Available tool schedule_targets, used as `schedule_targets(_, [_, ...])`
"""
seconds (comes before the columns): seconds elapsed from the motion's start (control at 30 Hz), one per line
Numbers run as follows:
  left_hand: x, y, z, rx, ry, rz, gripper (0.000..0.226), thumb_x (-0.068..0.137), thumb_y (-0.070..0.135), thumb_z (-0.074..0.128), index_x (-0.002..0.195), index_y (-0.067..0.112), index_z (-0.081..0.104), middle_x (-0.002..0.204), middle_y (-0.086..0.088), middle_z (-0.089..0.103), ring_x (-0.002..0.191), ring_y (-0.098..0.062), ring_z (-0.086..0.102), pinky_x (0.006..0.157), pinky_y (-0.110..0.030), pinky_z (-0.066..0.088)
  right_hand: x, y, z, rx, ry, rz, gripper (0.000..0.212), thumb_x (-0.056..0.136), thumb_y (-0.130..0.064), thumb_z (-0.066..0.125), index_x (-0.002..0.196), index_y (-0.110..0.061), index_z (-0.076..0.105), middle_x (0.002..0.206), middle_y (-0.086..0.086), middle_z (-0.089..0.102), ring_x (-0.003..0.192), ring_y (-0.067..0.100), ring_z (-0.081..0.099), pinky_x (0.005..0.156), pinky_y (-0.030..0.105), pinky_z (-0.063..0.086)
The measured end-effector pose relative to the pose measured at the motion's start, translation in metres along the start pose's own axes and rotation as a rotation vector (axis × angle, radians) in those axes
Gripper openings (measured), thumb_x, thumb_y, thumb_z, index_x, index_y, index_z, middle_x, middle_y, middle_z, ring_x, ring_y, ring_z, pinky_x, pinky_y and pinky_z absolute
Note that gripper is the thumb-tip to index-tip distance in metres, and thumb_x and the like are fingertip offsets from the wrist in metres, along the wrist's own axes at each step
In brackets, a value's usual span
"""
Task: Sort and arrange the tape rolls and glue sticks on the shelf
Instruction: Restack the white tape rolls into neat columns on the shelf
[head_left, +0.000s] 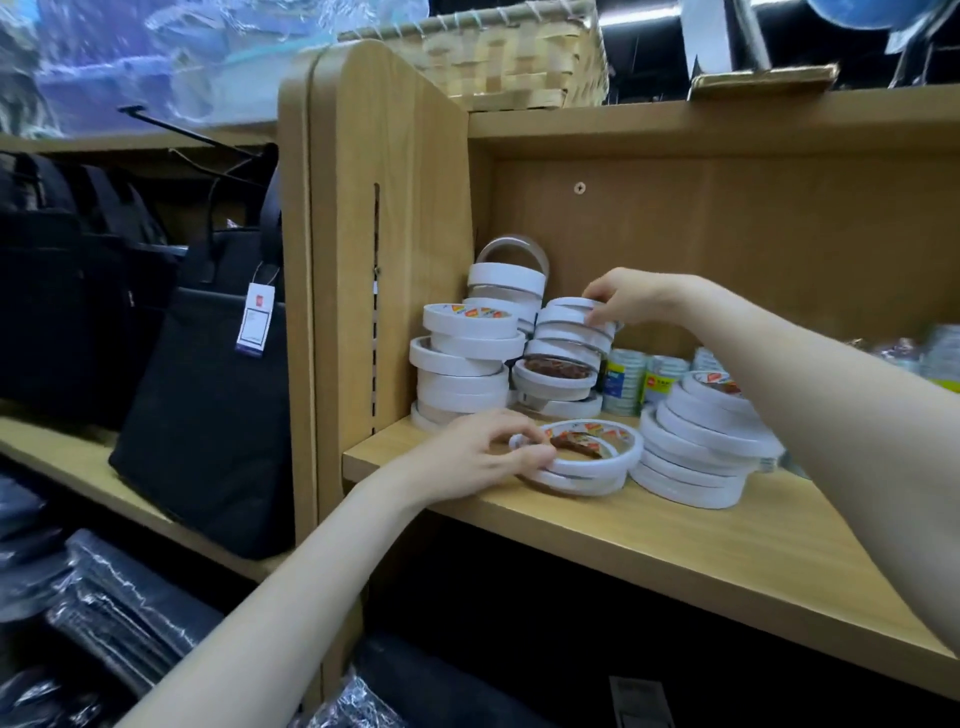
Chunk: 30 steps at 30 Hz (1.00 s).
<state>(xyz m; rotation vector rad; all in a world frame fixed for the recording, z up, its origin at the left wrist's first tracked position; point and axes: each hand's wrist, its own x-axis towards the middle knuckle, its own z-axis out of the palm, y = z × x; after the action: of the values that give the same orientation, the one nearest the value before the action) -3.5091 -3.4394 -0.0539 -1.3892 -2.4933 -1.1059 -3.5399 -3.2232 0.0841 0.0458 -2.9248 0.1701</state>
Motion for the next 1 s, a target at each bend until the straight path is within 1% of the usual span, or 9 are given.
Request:
schedule_targets(0.1, [-0.001, 0.001, 0.003, 0.022, 0.071, -0.003, 0.023, 0.09, 0.041, 0.052, 0.097, 0.023, 0.065, 0.096, 0.014, 0.061, 0.093, -0.001, 0.053, 0.081, -0.024, 0.041, 0.001, -0.004, 0.003, -0.012, 0.062, -0.001, 0.031, 0.09, -0.018, 0.058, 0.118, -0.007, 0.06, 0.113, 0.01, 0.061, 0.094, 0.021, 0.053, 0.076, 0.03, 0.041])
schedule_targets(0.2, [0.0, 0.0, 0.005, 0.036, 0.097, -0.035, 0.018, 0.091, 0.04, 0.052, 0.093, 0.027, 0.063, 0.089, 0.021, 0.057, 0.088, 0.002, 0.052, 0.081, -0.022, 0.042, -0.005, -0.002, 0.002, 0.01, 0.143, 0.0, 0.029, 0.086, -0.016, 0.064, 0.113, -0.008, 0.064, 0.111, 0.01, 0.063, 0.092, 0.019, 0.051, 0.077, 0.028, 0.039])
schedule_targets(0.37, [-0.003, 0.004, 0.005, 0.008, 0.133, -0.086, 0.026, 0.087, 0.045, 0.055, 0.099, 0.023, 0.06, 0.07, 0.021, 0.051, 0.064, 0.011, 0.047, 0.056, -0.009, 0.032, -0.018, 0.005, -0.005, 0.15, 0.237, -0.001, 0.021, 0.085, -0.014, 0.064, 0.104, -0.007, 0.068, 0.095, 0.009, 0.062, 0.084, 0.017, 0.052, 0.07, 0.027, 0.039])
schedule_targets(0.47, [-0.004, 0.004, 0.004, -0.046, 0.118, -0.138, 0.04, 0.075, 0.054, 0.063, 0.104, 0.028, 0.054, 0.093, 0.014, 0.059, 0.087, 0.004, 0.055, 0.076, -0.017, 0.045, -0.021, 0.007, -0.01, 0.367, 0.224, 0.03, 0.017, 0.088, -0.015, 0.062, 0.103, -0.007, 0.064, 0.095, 0.011, 0.058, 0.08, 0.019, 0.056, 0.066, 0.028, 0.05])
schedule_targets(0.57, [-0.003, 0.005, 0.004, -0.125, 0.151, -0.18, 0.05, 0.072, 0.047, 0.072, 0.113, 0.031, 0.047, 0.119, 0.005, 0.057, 0.11, -0.01, 0.056, 0.097, -0.03, 0.047, -0.022, 0.012, -0.023, 0.398, 0.225, 0.04, 0.022, 0.088, -0.014, 0.062, 0.11, -0.008, 0.061, 0.106, 0.013, 0.058, 0.098, 0.026, 0.058, 0.081, 0.037, 0.054])
schedule_targets(0.7, [-0.005, 0.006, 0.004, -0.154, 0.175, -0.188, 0.064, 0.07, 0.044, 0.074, 0.124, 0.027, 0.045, 0.123, 0.004, 0.054, 0.11, -0.009, 0.056, 0.097, -0.028, 0.047, -0.045, 0.01, -0.037, 0.365, 0.2, -0.034, 0.012, 0.086, -0.015, 0.064, 0.098, -0.013, 0.062, 0.097, 0.007, 0.06, 0.092, 0.022, 0.058, 0.082, 0.036, 0.052])
schedule_targets(0.83, [-0.006, 0.005, -0.001, -0.238, 0.173, -0.212, 0.058, 0.073, 0.035, 0.074, 0.123, 0.022, 0.047, 0.123, -0.002, 0.057, 0.111, -0.01, 0.056, 0.096, -0.024, 0.045, -0.089, -0.011, -0.027, 0.115, 0.067, -0.254, 0.012, 0.084, -0.014, 0.065, 0.096, -0.012, 0.066, 0.08, -0.002, 0.061, 0.072, 0.011, 0.053, 0.066, 0.02, 0.043])
schedule_targets(0.93, [-0.008, 0.005, -0.007, -0.254, 0.157, -0.245, 0.05, 0.083, 0.024, 0.068, 0.127, 0.017, 0.044, 0.127, -0.004, 0.056, 0.114, -0.011, 0.054, 0.097, -0.023, 0.042, -0.104, -0.027, 0.009, -0.125, -0.059, -0.358, 0.012, 0.083, -0.016, 0.064, 0.094, -0.012, 0.064, 0.082, 0.001, 0.058, 0.075, 0.015, 0.049, 0.069, 0.03, 0.039])
schedule_targets(1.0, [-0.009, 0.008, -0.008, -0.257, 0.134, -0.268, 0.048, 0.088, 0.018, 0.062, 0.13, 0.014, 0.039, 0.132, -0.006, 0.053, 0.114, -0.011, 0.052, 0.095, -0.023, 0.04, -0.107, -0.033, 0.032, -0.16, -0.143, -0.393, 0.008, 0.083, -0.015, 0.062, 0.084, -0.008, 0.059, 0.078, 0.004, 0.054, 0.071, 0.017, 0.045, 0.067, 0.034, 0.037])
